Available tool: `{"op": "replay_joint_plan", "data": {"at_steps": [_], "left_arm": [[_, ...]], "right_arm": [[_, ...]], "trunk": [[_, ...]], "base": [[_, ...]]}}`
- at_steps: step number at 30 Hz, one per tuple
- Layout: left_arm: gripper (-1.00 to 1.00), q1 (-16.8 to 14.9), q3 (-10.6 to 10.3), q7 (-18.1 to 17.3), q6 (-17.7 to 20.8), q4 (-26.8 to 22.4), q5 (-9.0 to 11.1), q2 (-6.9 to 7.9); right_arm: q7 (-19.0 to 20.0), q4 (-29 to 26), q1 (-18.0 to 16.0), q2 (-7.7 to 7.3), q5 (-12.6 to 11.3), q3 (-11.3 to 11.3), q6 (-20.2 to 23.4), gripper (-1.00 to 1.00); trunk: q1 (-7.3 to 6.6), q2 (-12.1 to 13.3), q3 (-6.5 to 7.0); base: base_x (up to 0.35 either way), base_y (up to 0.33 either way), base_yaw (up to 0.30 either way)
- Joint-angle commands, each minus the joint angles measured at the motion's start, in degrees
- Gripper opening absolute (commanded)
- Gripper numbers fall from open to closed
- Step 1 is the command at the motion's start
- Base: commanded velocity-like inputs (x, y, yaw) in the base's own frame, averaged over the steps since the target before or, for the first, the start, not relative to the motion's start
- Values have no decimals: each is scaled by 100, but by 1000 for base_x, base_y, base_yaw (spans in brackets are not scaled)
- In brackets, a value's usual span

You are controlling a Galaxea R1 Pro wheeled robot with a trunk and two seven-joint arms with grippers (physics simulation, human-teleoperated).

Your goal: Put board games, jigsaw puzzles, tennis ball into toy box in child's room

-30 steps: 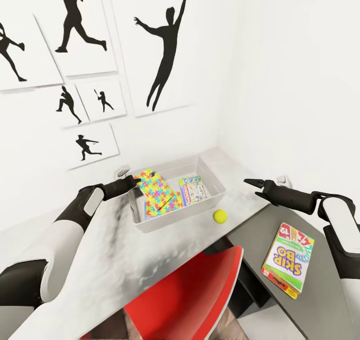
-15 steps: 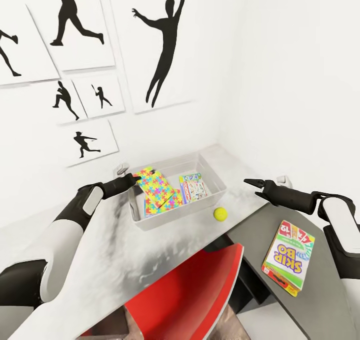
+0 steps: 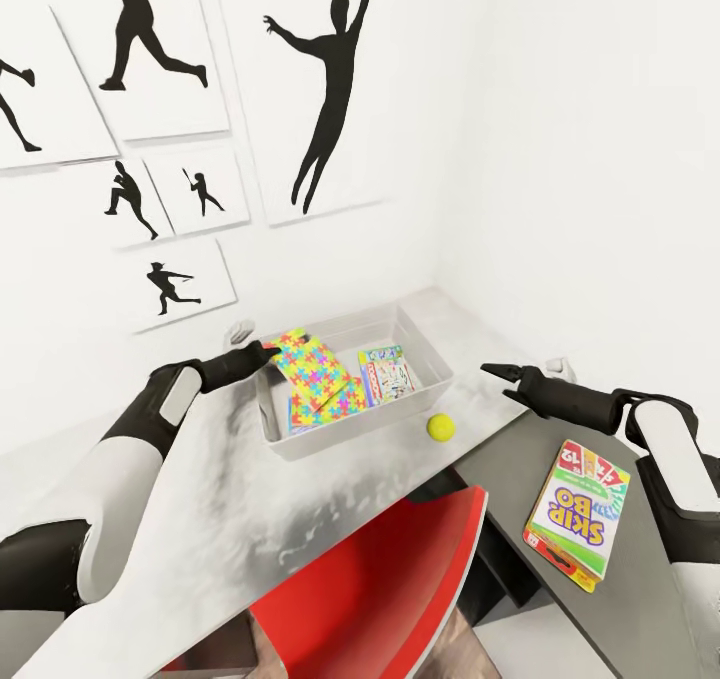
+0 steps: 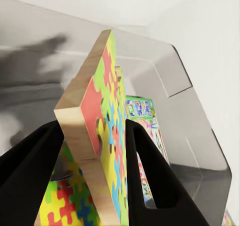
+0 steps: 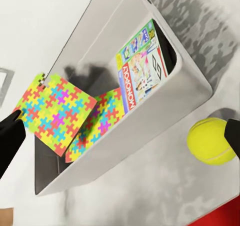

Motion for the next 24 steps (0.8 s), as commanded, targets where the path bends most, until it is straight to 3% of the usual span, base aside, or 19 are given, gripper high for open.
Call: {"op": "replay_joint_plan", "data": {"at_steps": [1,11,12,24], "left_arm": [[-100,-3,9,4,75,-32,17,-1],[-100,-1,-24,47,405,-355,17,-9],[100,-1,-23,48,438,-387,17,-9],[100,-1,-27,61,778,-519,14,-6]], "right_arm": [[-30,-2,-3,11,-29,-4,24,100],[-35,-3,2,37,-29,-6,24,100],[-35,-3,2,38,-29,-7,24,100],[-29,-4,2,36,-29,-5,24,100]], "trunk": [[3,-11,-10],[3,-11,-10],[3,-11,-10],[3,-11,-10]], "base": [[0,0,0],[0,0,0],[0,0,0],[0,0,0]]}}
